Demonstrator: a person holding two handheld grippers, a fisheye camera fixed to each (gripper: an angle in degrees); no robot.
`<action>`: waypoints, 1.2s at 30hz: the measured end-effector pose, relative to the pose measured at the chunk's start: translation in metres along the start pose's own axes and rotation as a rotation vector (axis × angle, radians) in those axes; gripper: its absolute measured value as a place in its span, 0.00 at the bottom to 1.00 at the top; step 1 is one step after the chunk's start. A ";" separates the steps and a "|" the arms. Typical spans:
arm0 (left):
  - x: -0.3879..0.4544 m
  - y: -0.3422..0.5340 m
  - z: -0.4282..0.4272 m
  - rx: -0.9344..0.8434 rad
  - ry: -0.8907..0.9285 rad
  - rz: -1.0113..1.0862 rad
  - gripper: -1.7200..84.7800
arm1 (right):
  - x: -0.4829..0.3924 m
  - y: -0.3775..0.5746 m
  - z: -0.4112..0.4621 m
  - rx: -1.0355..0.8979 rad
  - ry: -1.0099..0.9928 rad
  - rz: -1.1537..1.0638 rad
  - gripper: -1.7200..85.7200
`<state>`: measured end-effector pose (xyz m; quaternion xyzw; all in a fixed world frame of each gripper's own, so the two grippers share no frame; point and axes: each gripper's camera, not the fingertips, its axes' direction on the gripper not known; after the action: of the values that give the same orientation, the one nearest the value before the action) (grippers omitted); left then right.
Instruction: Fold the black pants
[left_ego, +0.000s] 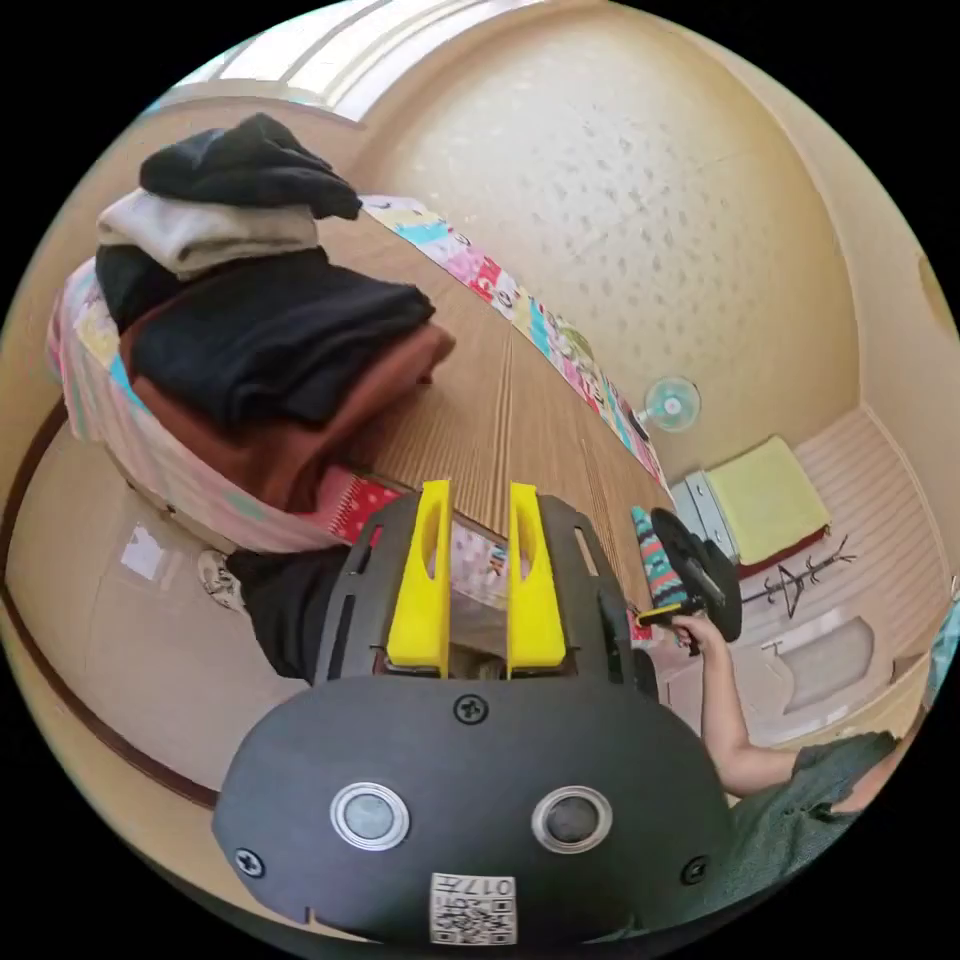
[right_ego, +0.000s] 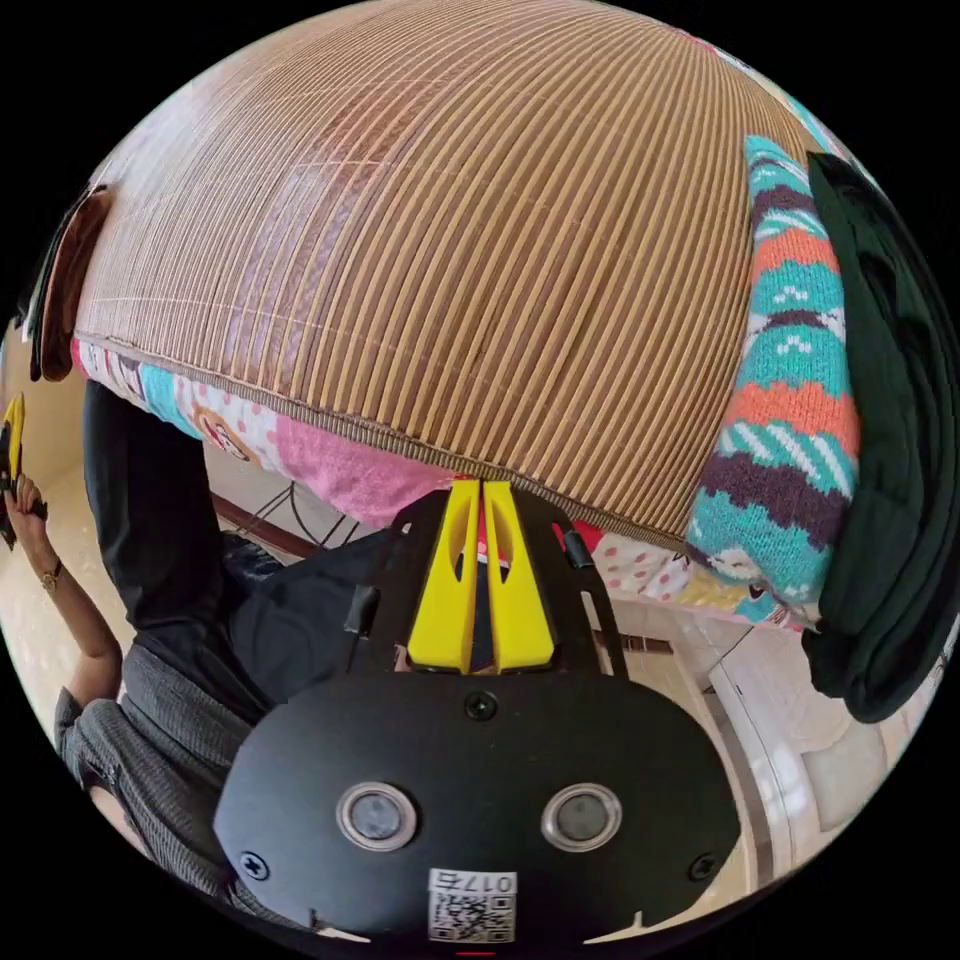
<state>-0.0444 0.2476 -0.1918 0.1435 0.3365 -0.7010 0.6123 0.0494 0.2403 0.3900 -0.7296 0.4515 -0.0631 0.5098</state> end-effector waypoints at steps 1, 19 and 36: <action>-0.001 -0.002 0.001 0.005 -0.025 -0.002 0.14 | 0.004 0.003 0.001 0.013 -0.014 0.013 0.02; 0.038 0.013 0.052 -0.016 -0.253 -0.042 0.07 | 0.105 0.185 0.077 0.616 -0.407 0.228 0.02; 0.173 0.007 0.081 0.004 -0.240 0.125 0.13 | 0.168 0.269 0.126 0.681 -0.743 0.171 0.03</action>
<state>-0.0567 0.0637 -0.2407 0.0805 0.2498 -0.6743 0.6903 0.0576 0.1864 0.0534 -0.4557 0.2518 0.0989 0.8480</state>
